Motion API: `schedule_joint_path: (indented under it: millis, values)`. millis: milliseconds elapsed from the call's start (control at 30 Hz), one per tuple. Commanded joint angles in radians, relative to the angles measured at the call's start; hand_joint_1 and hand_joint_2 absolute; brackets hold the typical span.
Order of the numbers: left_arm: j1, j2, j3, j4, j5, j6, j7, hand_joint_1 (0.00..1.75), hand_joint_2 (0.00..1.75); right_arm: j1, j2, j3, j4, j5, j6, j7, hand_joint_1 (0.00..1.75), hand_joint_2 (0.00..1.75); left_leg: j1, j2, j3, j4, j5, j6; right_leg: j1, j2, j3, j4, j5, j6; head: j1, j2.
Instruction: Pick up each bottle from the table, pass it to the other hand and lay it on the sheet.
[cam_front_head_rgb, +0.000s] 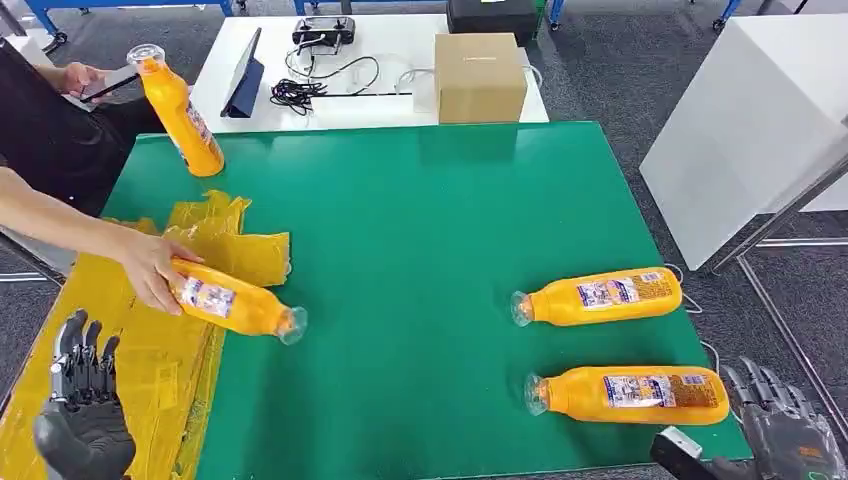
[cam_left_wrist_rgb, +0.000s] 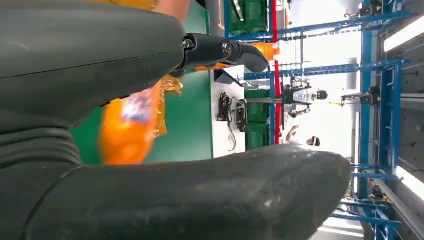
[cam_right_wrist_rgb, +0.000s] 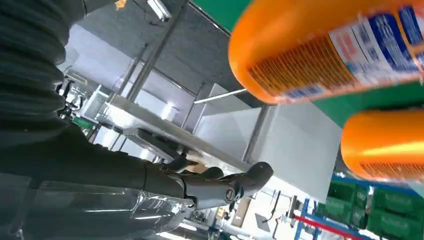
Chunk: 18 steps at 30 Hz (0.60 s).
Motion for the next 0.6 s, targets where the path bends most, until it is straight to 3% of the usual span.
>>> schedule_joint_path:
  millis: [33,600]
  values:
    - [-0.013,-0.007,0.019,0.035,0.005,-0.005,0.006,0.0,0.0,-0.045,-0.003,0.046,0.063,0.005,-0.014,0.014,0.0,1.75,0.001,0.001,0.003,-0.002,0.0,-0.001,0.001,0.001,0.004,-0.003,0.001,0.0,0.0,0.0]
    - [-0.031,-0.007,0.025,0.064,0.029,-0.033,0.025,0.0,0.0,-0.141,-0.132,0.324,0.246,-0.041,-0.069,0.134,0.0,1.75,0.001,0.002,0.003,-0.002,0.0,-0.001,0.001,0.002,0.004,-0.003,0.001,0.0,0.0,0.0]
